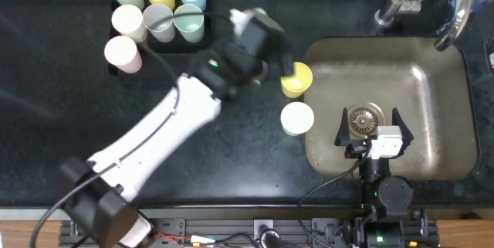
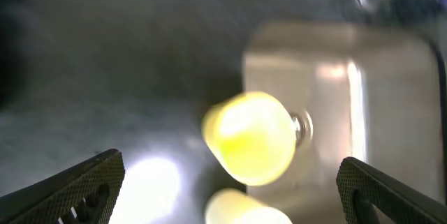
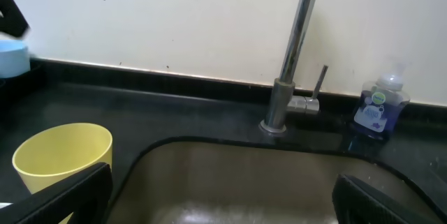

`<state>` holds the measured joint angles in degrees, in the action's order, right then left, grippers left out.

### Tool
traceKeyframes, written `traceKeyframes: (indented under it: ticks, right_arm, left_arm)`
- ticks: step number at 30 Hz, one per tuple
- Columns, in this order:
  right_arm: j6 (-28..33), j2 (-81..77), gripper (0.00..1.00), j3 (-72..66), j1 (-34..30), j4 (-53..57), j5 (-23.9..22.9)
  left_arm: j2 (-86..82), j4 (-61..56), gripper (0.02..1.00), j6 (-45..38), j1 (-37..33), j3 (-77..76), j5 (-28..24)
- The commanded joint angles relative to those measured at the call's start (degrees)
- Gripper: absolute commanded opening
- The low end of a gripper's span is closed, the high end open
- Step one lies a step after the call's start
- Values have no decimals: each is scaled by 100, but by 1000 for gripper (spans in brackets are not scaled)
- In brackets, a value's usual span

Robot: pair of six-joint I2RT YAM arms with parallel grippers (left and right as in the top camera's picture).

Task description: Store Cups

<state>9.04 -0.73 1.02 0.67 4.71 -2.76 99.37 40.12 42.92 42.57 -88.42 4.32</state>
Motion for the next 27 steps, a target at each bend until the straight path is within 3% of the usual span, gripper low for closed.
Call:
traceKeyframes:
  ticks: [1, 11, 27]
  right_arm:
    - [-4, 52, 996, -76, -33, -37, 39]
    - [-2, 52, 998, -76, -33, -37, 39]
    - [-2, 52, 996, -76, -33, -37, 39]
  left_arm:
    - [68, 197, 1000, -271, 219, 20, 170]
    - [555, 601, 1000, -415, 219, 20, 243]
    - [1202, 133, 1000, -411, 181, 20, 153]
